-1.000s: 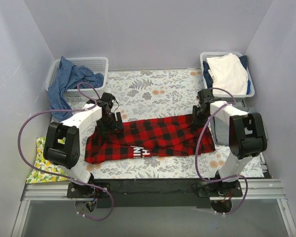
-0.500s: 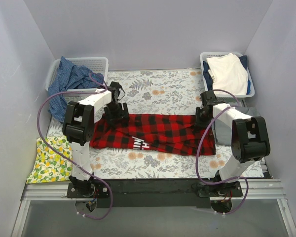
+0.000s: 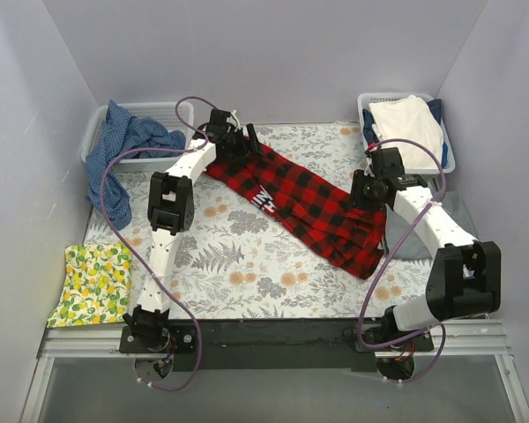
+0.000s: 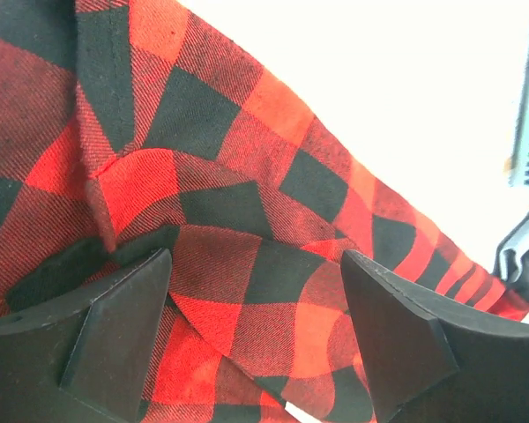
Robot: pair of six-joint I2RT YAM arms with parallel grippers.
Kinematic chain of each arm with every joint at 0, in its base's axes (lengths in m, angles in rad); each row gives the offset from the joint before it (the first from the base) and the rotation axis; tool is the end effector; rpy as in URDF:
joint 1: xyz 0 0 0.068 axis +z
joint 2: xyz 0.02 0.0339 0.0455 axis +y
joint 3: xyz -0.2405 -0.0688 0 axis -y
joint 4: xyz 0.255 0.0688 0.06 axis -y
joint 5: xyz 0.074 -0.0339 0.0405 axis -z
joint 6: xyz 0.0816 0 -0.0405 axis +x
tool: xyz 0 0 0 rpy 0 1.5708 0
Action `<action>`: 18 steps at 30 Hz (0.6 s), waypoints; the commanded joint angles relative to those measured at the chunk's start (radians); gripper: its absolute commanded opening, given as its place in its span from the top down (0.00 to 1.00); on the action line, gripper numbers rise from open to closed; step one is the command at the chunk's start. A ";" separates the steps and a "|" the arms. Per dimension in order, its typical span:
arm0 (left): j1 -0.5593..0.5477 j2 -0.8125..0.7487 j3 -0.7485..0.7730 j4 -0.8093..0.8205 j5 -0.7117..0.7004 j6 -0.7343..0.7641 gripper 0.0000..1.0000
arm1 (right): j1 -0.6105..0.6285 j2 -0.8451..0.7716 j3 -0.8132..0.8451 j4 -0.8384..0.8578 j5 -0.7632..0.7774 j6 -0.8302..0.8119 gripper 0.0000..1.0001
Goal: Fold and stack the long sleeve shirts
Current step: Fold the shirt
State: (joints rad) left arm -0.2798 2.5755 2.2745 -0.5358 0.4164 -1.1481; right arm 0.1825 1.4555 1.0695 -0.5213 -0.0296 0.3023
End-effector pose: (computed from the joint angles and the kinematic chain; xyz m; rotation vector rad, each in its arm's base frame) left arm 0.5520 -0.1930 0.1138 -0.9160 2.4853 -1.0861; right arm 0.3408 0.0653 0.1894 0.1366 2.4899 0.2420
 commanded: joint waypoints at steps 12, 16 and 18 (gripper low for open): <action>0.036 -0.486 -0.418 0.209 -0.062 0.050 0.15 | 0.089 0.045 -0.166 -0.043 -0.124 -0.157 0.59; 0.050 -0.560 -0.481 0.155 -0.094 0.053 0.15 | 0.143 0.095 -0.241 -0.017 -0.101 -0.131 0.62; 0.056 -0.603 -0.529 0.135 -0.116 0.041 0.15 | 0.193 0.140 -0.263 -0.014 -0.098 -0.105 0.63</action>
State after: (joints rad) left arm -0.2409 2.0781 1.8160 -0.3462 0.3580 -1.1160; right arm 0.3115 1.5360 0.8433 -0.5488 -0.1349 0.1722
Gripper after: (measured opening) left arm 0.849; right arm 0.383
